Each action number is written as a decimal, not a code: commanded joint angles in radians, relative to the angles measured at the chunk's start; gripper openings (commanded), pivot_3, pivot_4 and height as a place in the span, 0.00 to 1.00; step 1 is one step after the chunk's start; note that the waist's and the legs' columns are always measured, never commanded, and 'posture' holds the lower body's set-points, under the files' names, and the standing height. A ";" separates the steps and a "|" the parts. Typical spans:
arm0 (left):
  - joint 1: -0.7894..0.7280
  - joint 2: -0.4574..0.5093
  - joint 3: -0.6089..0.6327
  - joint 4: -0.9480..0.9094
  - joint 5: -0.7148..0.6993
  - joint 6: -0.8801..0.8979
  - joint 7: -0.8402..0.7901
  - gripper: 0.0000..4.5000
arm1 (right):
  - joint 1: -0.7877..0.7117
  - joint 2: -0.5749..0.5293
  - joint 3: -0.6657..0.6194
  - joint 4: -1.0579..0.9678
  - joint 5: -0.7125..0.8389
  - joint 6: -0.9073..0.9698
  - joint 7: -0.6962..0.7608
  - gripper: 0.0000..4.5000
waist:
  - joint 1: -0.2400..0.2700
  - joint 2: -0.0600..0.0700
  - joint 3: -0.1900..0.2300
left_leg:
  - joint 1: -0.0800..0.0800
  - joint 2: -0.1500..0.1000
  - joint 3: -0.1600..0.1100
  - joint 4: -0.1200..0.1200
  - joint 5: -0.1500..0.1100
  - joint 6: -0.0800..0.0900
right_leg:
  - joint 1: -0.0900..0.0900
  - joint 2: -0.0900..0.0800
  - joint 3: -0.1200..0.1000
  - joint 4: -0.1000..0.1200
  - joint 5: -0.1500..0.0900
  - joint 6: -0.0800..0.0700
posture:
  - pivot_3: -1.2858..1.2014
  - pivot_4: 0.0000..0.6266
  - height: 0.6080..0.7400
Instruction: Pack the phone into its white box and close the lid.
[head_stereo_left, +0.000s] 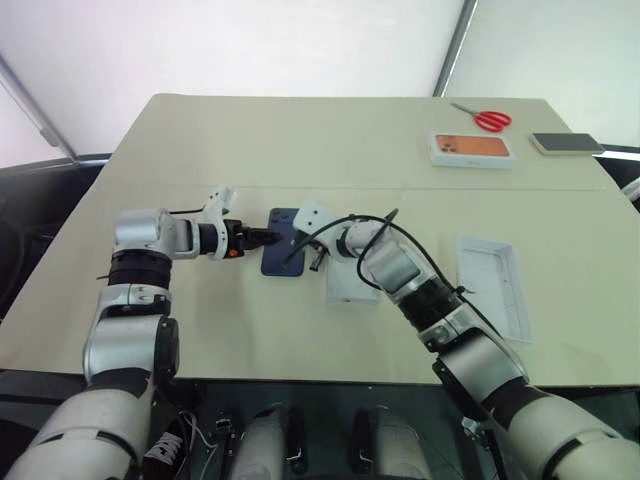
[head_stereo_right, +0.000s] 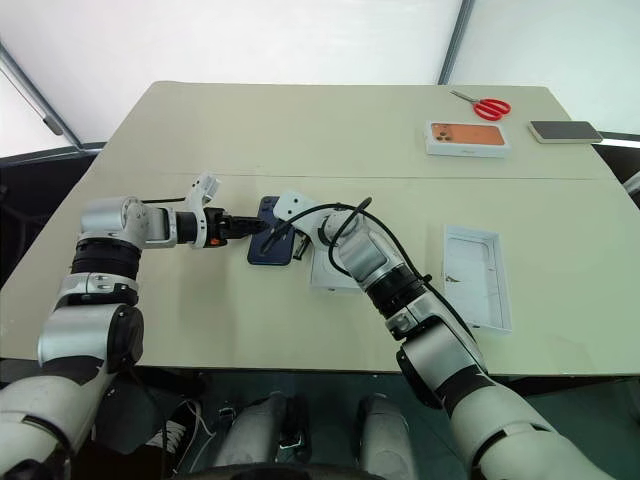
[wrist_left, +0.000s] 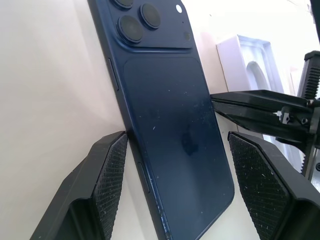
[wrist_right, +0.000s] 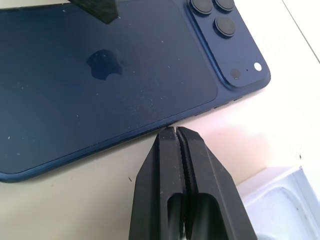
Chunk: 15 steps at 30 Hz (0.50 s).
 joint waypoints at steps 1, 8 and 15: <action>0.048 -0.079 0.007 -0.006 -0.083 0.088 -0.002 0.75 | -0.026 0.027 0.002 -0.024 0.014 -0.026 0.011 0.02 | -0.001 0.000 0.000 | 0.000 0.000 0.000 0.000 0.000 0.000 | 0.000 0.000 0.000 0.000 0.000 0.000 | 0.52 0.24 0.98; 0.039 -0.060 0.055 -0.072 -0.107 0.114 0.057 0.75 | -0.026 0.032 -0.002 -0.018 0.005 -0.033 0.012 0.02 | -0.003 0.000 0.000 | -0.001 0.000 0.000 0.000 0.000 0.000 | -0.001 0.000 0.000 0.000 0.000 0.000 | 0.52 0.24 0.98; 0.095 -0.036 0.048 -0.126 -0.119 0.118 0.080 0.75 | -0.021 0.033 0.003 -0.028 -0.002 -0.034 0.014 0.02 | -0.008 0.000 0.000 | -0.002 0.000 0.000 -0.001 0.000 0.000 | -0.002 0.000 0.000 0.000 0.000 0.000 | 0.52 0.24 0.98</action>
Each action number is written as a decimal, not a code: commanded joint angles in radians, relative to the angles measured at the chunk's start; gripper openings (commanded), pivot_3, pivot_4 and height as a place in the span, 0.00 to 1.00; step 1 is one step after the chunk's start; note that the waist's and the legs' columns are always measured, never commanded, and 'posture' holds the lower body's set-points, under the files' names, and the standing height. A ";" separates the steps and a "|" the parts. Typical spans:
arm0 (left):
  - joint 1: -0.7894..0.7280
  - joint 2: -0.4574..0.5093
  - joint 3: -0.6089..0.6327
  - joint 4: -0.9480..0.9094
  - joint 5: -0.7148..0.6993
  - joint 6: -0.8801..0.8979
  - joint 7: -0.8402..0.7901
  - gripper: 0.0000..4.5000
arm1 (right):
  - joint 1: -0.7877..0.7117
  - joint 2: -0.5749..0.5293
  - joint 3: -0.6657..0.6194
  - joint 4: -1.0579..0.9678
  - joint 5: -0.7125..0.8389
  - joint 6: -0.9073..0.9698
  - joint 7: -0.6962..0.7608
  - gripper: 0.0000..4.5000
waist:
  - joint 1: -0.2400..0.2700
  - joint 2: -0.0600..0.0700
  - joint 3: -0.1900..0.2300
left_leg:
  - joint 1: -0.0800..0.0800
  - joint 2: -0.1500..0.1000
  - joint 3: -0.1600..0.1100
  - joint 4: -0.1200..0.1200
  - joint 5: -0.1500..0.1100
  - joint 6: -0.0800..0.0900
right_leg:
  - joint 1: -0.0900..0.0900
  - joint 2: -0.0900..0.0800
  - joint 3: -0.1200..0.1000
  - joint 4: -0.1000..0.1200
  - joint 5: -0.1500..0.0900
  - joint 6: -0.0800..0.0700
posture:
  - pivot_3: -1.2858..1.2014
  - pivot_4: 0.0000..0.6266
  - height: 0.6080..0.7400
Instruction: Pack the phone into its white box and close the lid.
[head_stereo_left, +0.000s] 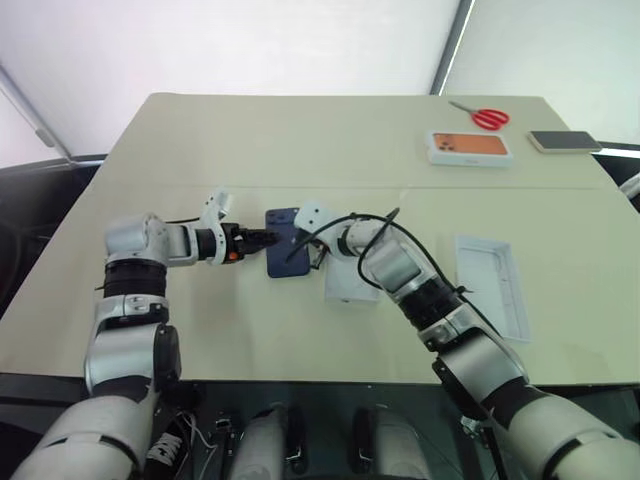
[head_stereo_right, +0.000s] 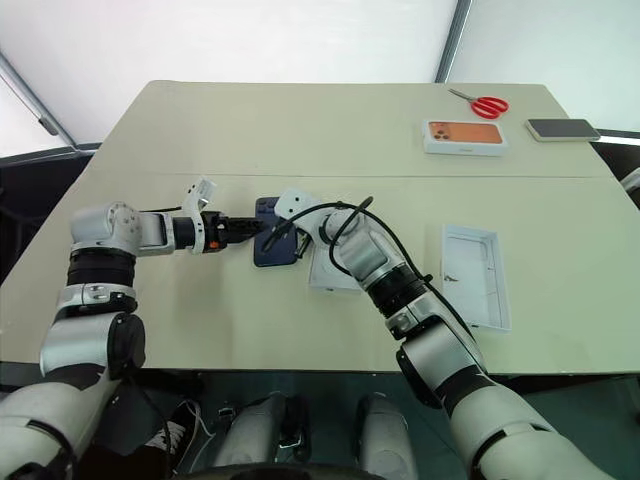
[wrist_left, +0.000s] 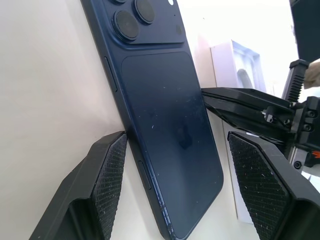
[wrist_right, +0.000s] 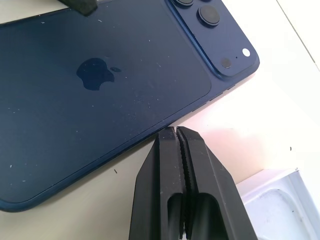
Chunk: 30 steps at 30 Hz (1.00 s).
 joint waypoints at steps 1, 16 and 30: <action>0.039 -0.019 -0.045 -0.028 -0.033 0.039 0.005 0.75 | -0.021 0.027 0.015 -0.032 0.013 -0.028 0.016 0.02 | -0.001 0.000 0.000 | 0.000 0.000 0.000 0.000 0.000 0.000 | 0.000 0.000 0.000 0.000 0.000 0.000 | 0.52 0.24 0.98; 0.081 0.084 -0.083 -0.185 -0.074 0.174 0.088 0.75 | 0.005 -0.005 0.049 -0.130 0.009 0.010 0.105 0.02 | -0.027 0.000 0.000 | 0.000 0.001 0.001 -0.003 0.001 -0.001 | -0.001 0.002 0.001 -0.001 0.000 0.000 | 0.52 0.24 0.98; 0.086 -0.056 -0.033 -0.127 -0.095 0.129 0.191 0.75 | -0.003 0.008 0.047 -0.097 0.010 -0.007 0.091 0.02 | -0.015 0.000 0.000 | 0.002 0.001 0.000 -0.004 0.001 -0.002 | 0.001 0.001 0.001 -0.002 0.000 -0.001 | 0.52 0.24 0.98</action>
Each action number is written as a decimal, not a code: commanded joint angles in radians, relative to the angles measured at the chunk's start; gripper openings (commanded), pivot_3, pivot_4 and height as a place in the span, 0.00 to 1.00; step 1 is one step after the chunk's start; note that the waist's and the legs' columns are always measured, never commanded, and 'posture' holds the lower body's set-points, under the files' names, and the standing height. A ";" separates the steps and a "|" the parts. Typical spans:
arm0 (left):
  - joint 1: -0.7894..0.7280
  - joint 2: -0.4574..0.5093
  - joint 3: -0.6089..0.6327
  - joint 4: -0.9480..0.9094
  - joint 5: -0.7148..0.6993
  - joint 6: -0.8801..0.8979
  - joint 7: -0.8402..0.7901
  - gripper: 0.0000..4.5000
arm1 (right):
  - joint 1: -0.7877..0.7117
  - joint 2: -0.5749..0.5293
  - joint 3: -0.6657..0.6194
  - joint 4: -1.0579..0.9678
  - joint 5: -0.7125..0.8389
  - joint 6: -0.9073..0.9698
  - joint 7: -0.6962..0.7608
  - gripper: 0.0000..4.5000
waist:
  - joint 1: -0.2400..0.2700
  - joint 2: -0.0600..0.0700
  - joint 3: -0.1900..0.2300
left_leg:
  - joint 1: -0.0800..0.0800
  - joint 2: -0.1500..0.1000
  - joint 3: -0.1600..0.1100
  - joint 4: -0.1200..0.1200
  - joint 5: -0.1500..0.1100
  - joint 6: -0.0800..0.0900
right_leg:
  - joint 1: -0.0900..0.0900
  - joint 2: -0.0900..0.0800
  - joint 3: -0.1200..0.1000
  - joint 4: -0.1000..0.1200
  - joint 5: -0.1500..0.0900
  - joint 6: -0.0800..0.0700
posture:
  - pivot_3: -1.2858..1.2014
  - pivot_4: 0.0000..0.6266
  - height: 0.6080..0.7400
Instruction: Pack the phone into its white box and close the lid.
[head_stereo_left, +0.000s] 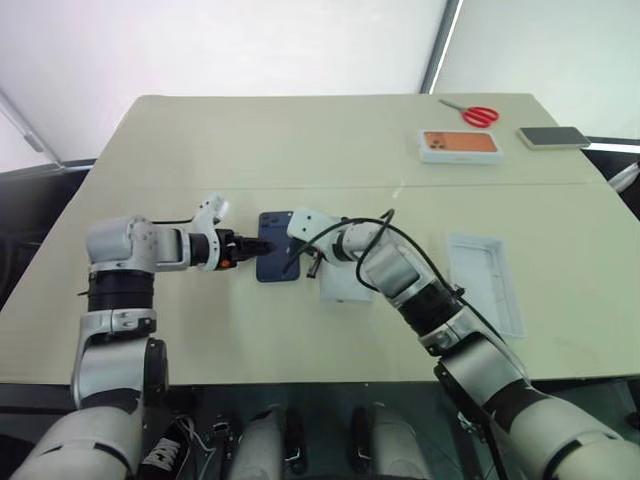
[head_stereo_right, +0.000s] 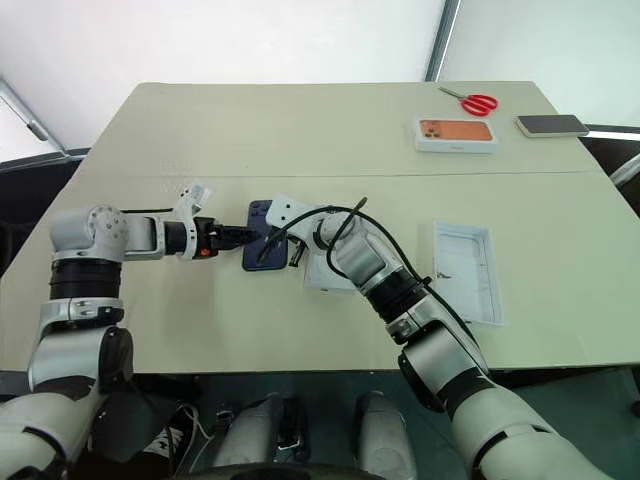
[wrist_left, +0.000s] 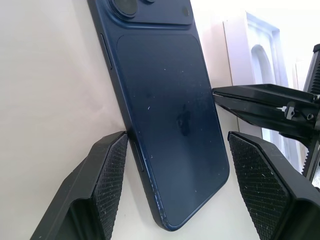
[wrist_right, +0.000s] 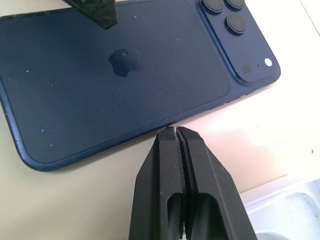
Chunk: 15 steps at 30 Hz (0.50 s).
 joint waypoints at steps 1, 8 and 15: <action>0.024 -0.099 0.008 0.059 -0.021 0.005 0.039 0.75 | -0.020 0.023 0.008 -0.025 0.013 -0.022 0.005 0.02 | 0.006 0.000 0.000 | 0.000 0.000 -0.001 0.000 0.000 0.000 | 0.001 0.000 0.000 0.000 0.000 0.000 | 0.52 0.24 0.98; 0.049 -0.131 0.078 0.043 -0.071 -0.026 0.016 0.75 | -0.018 0.015 0.005 -0.028 0.012 -0.019 0.002 0.02 | 0.023 0.000 0.000 | 0.000 -0.001 -0.001 0.000 0.000 0.000 | 0.001 -0.003 0.000 -0.001 0.000 0.000 | 0.52 0.24 0.98; 0.070 -0.096 0.111 0.029 -0.116 -0.017 0.009 0.75 | -0.020 0.018 0.004 -0.022 0.011 -0.025 -0.001 0.02 | 0.018 0.000 0.000 | -0.001 -0.001 0.000 -0.001 0.000 0.000 | 0.000 -0.002 0.000 -0.001 0.000 0.000 | 0.52 0.24 0.98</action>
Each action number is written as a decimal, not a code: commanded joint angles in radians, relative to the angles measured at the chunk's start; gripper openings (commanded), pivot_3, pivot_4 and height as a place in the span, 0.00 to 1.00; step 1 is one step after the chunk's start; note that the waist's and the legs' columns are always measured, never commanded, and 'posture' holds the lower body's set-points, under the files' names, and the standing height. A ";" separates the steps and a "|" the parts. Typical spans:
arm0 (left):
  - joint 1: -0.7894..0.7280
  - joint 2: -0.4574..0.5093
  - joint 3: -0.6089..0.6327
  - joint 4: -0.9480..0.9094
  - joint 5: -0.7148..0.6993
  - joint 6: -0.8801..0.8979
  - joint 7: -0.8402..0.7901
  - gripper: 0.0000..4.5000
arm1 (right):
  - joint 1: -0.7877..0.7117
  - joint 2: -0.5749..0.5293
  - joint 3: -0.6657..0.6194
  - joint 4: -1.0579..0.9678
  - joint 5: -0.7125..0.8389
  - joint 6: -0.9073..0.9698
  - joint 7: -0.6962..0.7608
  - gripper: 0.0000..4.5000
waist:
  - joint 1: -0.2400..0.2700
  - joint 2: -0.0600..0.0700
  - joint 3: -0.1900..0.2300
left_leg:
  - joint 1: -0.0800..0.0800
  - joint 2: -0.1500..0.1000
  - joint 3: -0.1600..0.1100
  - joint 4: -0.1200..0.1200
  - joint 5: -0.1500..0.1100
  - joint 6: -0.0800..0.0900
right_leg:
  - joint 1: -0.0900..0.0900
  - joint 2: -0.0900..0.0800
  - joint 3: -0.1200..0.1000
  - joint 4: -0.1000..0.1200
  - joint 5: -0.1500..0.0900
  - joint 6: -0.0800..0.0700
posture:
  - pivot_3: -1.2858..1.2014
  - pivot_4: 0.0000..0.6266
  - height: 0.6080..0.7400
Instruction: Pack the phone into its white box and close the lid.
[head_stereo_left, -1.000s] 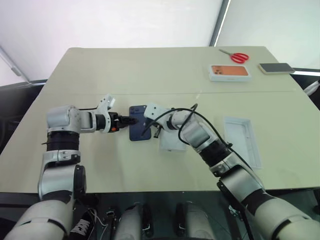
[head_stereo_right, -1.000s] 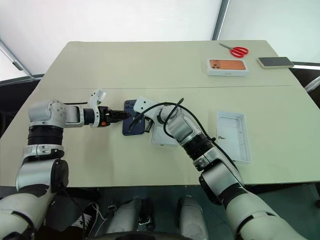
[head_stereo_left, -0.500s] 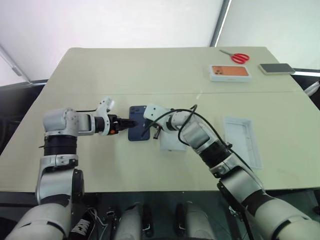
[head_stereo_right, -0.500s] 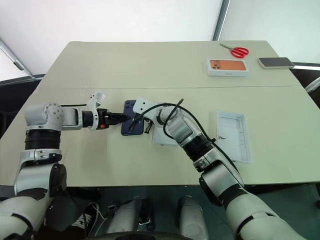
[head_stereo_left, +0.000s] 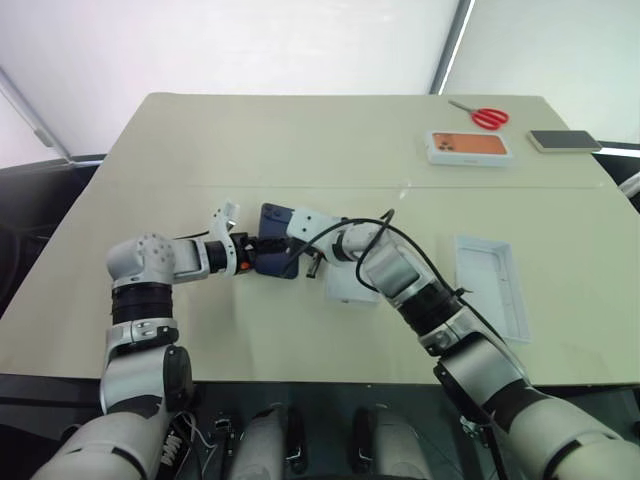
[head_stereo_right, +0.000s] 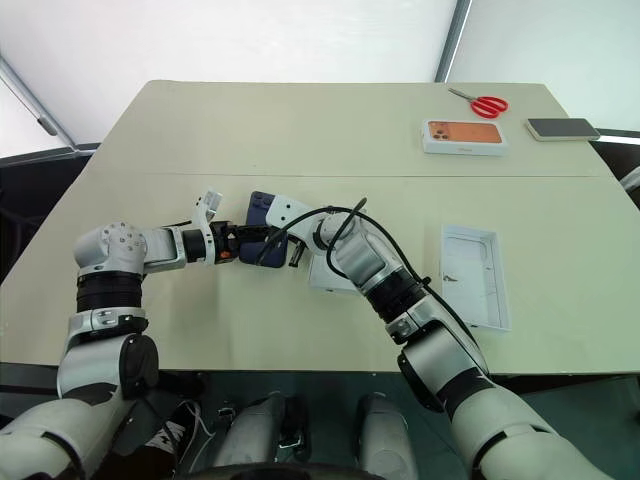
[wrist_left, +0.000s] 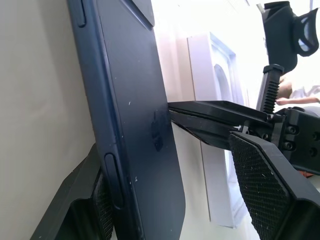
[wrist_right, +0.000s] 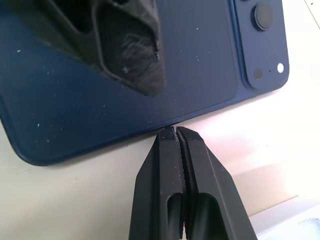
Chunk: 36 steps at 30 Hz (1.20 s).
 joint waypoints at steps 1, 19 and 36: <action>0.028 0.006 -0.010 -0.002 -0.030 0.018 -0.011 0.75 | -0.020 0.012 0.004 -0.028 0.009 -0.019 0.002 0.02 | -0.001 0.000 0.000 | 0.000 0.000 0.000 0.000 0.000 0.000 | 0.000 0.000 0.000 0.000 0.000 0.000 | 0.52 0.24 0.98; 0.105 0.002 0.060 -0.046 -0.109 0.023 0.065 0.34 | -0.014 0.003 0.004 -0.032 0.006 -0.026 0.002 0.00 | -0.023 -0.001 0.000 | 0.000 0.000 0.000 -0.007 0.002 -0.002 | -0.001 0.002 0.000 -0.004 0.000 0.000 | 0.52 0.24 0.98; 0.140 -0.021 0.140 -0.036 -0.184 0.039 0.112 0.01 | -0.004 0.013 -0.060 -0.042 0.079 -0.085 0.019 0.00 | -0.025 -0.001 0.000 | 0.002 0.000 0.001 -0.008 0.002 -0.002 | 0.000 0.002 0.000 -0.004 0.000 0.000 | 0.52 0.24 0.98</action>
